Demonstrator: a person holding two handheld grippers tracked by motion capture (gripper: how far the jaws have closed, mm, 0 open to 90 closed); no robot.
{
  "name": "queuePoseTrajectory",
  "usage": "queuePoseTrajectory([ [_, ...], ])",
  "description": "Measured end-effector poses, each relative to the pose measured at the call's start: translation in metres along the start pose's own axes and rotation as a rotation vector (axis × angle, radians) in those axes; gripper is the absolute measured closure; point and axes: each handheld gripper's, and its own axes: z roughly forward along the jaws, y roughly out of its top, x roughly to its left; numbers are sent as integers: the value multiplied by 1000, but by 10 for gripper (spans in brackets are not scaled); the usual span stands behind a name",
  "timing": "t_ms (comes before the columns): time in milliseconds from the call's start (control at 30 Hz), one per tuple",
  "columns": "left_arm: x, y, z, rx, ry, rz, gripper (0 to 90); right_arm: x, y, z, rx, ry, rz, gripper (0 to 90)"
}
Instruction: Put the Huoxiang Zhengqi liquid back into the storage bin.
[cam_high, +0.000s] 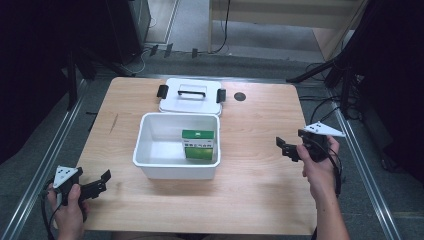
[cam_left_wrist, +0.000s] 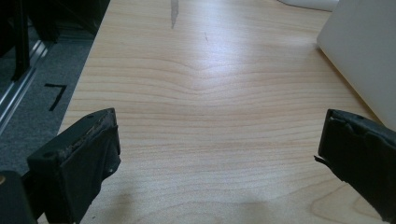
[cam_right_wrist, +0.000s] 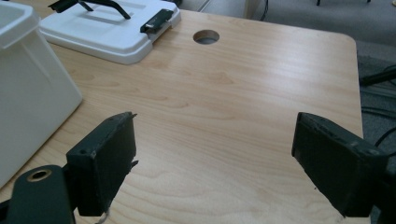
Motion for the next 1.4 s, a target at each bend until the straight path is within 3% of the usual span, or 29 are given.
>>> queuePoseTrajectory([
  [167,0,0,0,-1,-1,-1,0,-8,-25,-4,-19,-30,39,139],
  [667,1,0,0,-4,-4,-12,0,-33,-101,-19,-36,-45,170,140],
  [900,1,0,0,-8,-5,-16,0,-35,-132,-38,-83,-83,178,140],
  [1067,2,0,0,-8,-8,-16,0,-39,-147,-46,-92,-88,197,140],
  [1267,2,0,0,0,-8,-21,0,-38,-151,-47,-124,-79,200,140],
  [1400,2,0,1,2,-11,-23,0,-42,-151,-47,-131,-68,235,140],
])
